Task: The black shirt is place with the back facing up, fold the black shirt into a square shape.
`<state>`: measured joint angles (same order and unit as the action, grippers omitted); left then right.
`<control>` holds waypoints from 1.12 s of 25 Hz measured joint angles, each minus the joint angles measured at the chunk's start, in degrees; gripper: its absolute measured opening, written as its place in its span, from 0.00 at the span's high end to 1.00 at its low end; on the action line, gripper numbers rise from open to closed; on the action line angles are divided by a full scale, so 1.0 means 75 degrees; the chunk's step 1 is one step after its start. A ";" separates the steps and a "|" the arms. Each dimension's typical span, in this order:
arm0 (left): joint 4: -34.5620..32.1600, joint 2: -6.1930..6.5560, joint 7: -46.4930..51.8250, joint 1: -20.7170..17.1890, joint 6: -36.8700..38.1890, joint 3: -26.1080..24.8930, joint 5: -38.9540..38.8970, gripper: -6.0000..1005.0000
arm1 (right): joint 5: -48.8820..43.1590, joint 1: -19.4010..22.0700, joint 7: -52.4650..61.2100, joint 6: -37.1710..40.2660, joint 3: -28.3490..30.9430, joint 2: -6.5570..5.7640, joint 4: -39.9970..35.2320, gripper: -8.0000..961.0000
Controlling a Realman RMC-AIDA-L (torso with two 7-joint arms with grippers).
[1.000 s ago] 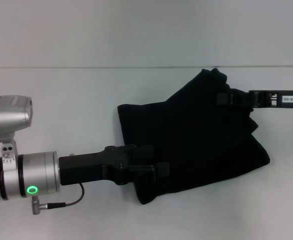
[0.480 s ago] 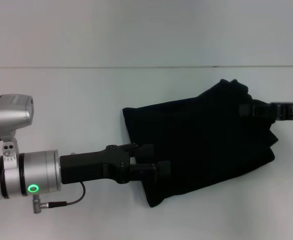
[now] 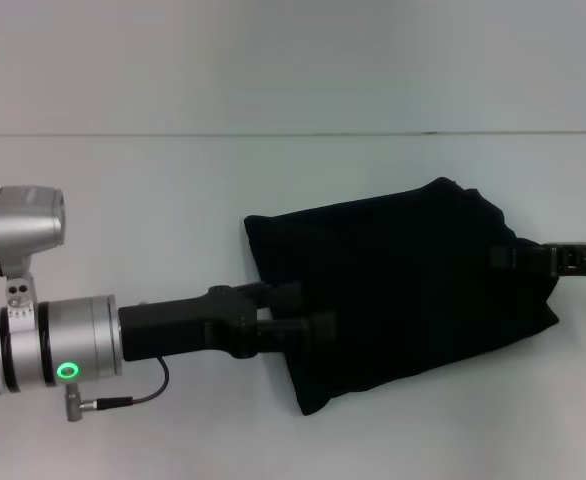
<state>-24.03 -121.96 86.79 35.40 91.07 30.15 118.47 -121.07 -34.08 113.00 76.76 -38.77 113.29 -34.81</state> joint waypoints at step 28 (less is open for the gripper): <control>0.0058 0.0042 0.4101 0.0898 -0.4599 0.0812 0.0030 0.05 | 0.0052 -0.0212 0.0050 -0.0313 0.1538 -0.0335 -0.0011 0.10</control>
<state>-23.60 -121.65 117.55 42.13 56.58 36.24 118.69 -120.68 -35.68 113.38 74.42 -27.24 110.78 -34.89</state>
